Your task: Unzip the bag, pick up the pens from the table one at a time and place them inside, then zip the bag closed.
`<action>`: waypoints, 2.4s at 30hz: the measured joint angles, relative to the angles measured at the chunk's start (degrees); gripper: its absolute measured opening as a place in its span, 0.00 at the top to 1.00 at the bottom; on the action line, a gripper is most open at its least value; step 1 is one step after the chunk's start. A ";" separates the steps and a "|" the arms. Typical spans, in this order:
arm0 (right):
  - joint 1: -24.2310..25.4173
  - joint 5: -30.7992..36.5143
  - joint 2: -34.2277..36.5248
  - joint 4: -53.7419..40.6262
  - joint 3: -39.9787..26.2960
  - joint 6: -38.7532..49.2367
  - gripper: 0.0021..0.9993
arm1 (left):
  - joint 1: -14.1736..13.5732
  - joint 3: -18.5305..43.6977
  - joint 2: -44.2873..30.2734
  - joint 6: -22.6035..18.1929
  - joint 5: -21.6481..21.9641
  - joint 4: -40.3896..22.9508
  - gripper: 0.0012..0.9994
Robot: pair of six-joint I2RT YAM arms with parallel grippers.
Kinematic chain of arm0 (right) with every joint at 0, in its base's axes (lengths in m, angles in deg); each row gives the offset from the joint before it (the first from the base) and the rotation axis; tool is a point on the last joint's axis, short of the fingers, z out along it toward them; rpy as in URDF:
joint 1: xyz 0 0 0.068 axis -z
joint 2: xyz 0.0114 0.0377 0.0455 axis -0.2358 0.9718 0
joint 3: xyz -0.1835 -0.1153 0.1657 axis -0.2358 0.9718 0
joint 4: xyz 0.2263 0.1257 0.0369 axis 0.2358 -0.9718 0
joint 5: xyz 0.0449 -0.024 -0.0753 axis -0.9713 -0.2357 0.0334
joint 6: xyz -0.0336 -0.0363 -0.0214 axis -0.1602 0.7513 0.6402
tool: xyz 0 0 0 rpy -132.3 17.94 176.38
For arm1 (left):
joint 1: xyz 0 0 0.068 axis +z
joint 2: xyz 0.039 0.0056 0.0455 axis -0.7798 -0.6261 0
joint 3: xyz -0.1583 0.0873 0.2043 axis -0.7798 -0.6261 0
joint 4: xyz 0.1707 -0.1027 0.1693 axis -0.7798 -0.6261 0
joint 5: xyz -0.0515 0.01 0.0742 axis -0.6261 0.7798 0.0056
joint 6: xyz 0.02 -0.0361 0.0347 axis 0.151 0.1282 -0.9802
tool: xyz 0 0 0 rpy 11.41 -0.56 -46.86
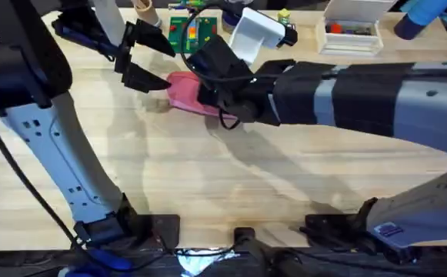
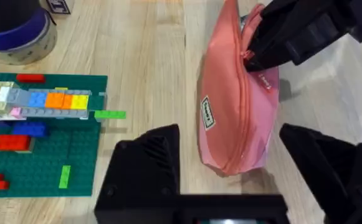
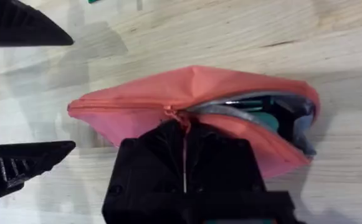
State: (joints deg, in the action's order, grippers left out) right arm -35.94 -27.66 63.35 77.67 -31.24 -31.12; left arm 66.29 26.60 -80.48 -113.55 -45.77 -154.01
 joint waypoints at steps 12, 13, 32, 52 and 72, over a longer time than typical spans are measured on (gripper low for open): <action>0.00 -0.02 -0.07 0.31 -0.09 0.02 0.97 | 0.00 0.00 0.00 0.00 0.02 0.00 0.01; 0.00 -0.04 -0.23 0.29 -0.11 0.02 0.97 | 0.00 0.00 0.00 0.00 0.04 0.00 0.01; 0.00 -1.18 -7.26 0.42 -0.11 3.59 0.97 | -0.13 0.00 0.00 0.00 1.97 -0.02 0.00; 0.11 -1.33 -7.23 0.59 -0.11 3.70 0.97 | -4.33 0.00 0.00 0.00 5.78 0.70 0.56; 5.59 -3.34 -9.87 -10.90 -0.61 5.73 0.97 | -4.85 -0.01 0.00 0.00 6.45 0.71 0.96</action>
State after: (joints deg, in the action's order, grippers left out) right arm -30.36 -31.00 53.48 66.78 -31.86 -25.38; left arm 61.44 26.59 -80.48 -113.55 -39.32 -153.30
